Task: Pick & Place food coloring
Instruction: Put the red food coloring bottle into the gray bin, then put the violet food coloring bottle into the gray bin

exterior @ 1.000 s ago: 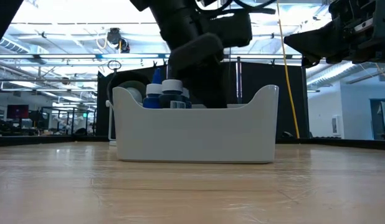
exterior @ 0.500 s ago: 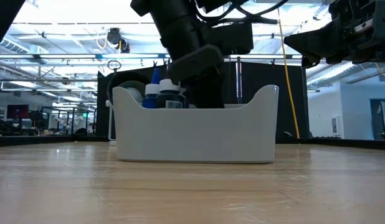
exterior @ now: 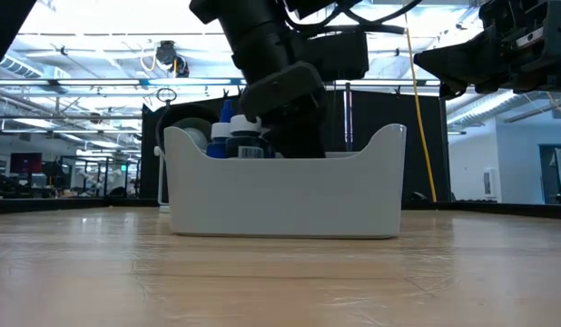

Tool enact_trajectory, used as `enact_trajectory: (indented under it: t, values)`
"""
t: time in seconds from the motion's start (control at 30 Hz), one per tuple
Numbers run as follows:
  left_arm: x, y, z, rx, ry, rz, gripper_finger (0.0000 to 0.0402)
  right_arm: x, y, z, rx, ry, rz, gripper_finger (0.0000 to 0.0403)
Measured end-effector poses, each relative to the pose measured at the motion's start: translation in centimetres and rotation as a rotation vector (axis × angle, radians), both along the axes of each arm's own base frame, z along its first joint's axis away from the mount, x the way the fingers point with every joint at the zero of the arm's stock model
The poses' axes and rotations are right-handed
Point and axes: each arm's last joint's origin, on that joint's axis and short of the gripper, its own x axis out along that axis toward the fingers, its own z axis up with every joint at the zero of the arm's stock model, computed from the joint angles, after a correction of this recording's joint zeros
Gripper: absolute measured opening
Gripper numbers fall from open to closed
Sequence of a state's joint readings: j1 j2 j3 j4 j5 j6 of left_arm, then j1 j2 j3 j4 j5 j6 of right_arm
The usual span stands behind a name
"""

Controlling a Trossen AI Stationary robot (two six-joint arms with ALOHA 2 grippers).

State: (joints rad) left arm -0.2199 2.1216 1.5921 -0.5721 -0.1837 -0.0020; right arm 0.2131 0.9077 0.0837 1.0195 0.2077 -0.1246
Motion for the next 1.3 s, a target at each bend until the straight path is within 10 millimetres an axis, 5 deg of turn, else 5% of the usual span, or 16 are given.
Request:
enact_trajectory:
  t: [0.27,0.47,0.63,0.8,1.07,1.3]
  values:
    - [0.4,-0.2,1.0,0.01,-0.018,-0.026,0.0166,0.0,0.0,0.0,-0.009,0.0,-0.001,0.0]
    - [-0.4,-1.1,6.9,0.026,0.01,-0.067,0.0196,0.0,0.0,0.0,-0.013,0.0,-0.001,0.0]
    - [-4.4,-3.4,12.3,0.029,0.105,-0.127,0.0199,0.0,0.0,0.0,-0.021,0.001,0.0,0.0]
    - [-10.3,-6.5,14.2,0.057,0.145,-0.19,0.0171,0.0,0.0,0.0,-0.021,0.001,0.0,0.0]
    - [-18.5,-9.9,11.9,-0.055,-0.126,-0.366,0.009,0.0,0.0,-0.1,-0.021,0.007,0.001,0.0]
    - [-22.1,-9.8,7.3,-0.056,-0.386,-0.443,0.0007,0.0,0.0,-0.1,-0.021,0.008,0.001,0.0]
